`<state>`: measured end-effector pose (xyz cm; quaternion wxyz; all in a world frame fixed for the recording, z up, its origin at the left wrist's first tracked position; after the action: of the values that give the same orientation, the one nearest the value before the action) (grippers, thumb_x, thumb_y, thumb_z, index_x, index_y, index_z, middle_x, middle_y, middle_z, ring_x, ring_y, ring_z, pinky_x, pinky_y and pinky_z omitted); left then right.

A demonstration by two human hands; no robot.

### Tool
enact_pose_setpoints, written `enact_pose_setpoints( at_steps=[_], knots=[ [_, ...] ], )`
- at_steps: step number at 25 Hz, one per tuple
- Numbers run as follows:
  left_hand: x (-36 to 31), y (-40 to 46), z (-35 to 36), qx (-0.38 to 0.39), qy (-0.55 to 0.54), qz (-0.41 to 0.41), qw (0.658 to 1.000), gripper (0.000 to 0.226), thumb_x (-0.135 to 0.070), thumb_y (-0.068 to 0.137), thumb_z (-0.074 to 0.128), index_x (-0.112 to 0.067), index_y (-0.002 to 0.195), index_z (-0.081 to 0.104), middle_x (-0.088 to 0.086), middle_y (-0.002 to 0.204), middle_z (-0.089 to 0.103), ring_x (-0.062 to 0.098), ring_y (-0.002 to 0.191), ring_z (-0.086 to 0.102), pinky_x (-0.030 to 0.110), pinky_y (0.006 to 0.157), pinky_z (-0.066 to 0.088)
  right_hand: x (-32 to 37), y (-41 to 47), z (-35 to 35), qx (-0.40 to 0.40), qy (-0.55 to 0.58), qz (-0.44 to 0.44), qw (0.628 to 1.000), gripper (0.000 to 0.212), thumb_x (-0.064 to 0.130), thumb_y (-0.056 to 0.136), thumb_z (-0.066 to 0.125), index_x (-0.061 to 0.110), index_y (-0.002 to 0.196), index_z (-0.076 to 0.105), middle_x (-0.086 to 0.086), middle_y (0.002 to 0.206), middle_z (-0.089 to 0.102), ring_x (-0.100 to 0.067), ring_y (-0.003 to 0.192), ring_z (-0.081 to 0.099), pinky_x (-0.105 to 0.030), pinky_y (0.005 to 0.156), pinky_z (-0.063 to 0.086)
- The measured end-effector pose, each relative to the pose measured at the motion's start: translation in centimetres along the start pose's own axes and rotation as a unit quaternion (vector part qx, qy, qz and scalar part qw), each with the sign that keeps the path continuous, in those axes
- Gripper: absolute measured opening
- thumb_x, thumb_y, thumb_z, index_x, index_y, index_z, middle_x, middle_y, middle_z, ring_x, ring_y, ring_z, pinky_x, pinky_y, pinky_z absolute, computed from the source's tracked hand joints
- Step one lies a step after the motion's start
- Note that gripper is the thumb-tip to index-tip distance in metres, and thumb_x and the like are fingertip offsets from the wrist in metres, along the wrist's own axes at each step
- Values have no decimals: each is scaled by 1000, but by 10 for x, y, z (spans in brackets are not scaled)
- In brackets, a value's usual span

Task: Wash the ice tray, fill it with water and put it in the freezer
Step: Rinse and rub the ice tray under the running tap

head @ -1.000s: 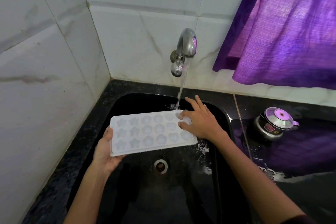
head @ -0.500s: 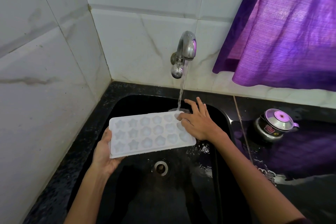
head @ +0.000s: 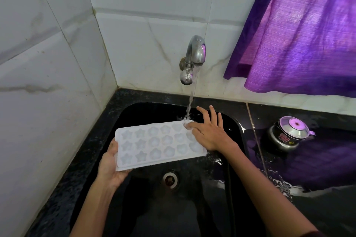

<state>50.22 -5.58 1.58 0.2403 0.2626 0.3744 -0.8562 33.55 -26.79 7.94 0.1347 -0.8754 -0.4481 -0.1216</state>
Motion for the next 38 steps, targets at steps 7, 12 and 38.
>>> enact_pose_setpoints(
  at_steps=[7, 12, 38],
  knots=[
    [-5, -1, 0, -9, 2, 4, 1000, 31, -37, 101, 33, -26, 110, 60, 4, 100, 72, 28, 95, 65, 48, 60, 60, -14, -4, 0, 28, 147, 16, 989, 37, 28, 97, 34, 51, 120, 54, 11, 159, -2, -20, 143, -24, -50, 114, -15],
    [-7, -3, 2, -8, 6, 9, 1000, 29, -35, 101, 33, -26, 107, 60, 3, 95, 74, 29, 96, 64, 50, 62, 58, -25, -22, 0, -16, 173, -9, 985, 27, 41, 98, 41, 55, 119, 52, 13, 158, 0, -12, 142, -25, -48, 113, -14],
    [2, 4, 8, -13, -12, -16, 1000, 36, -37, 102, 31, -22, 122, 57, 9, 110, 68, 33, 100, 63, 49, 59, 59, -4, -25, 14, -54, -70, -11, 996, 85, 88, 70, 3, 45, 126, 50, 1, 161, -5, -23, 131, -43, -51, 105, -32]
  ],
)
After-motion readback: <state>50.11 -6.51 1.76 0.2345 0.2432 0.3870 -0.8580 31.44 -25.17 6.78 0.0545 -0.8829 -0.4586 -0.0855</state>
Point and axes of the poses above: each hand's wrist, its own y-axis towards the middle knuckle, its own z-axis out of the palm, x = y × z, the point moved 4 cm from there along y, towards the middle knuckle
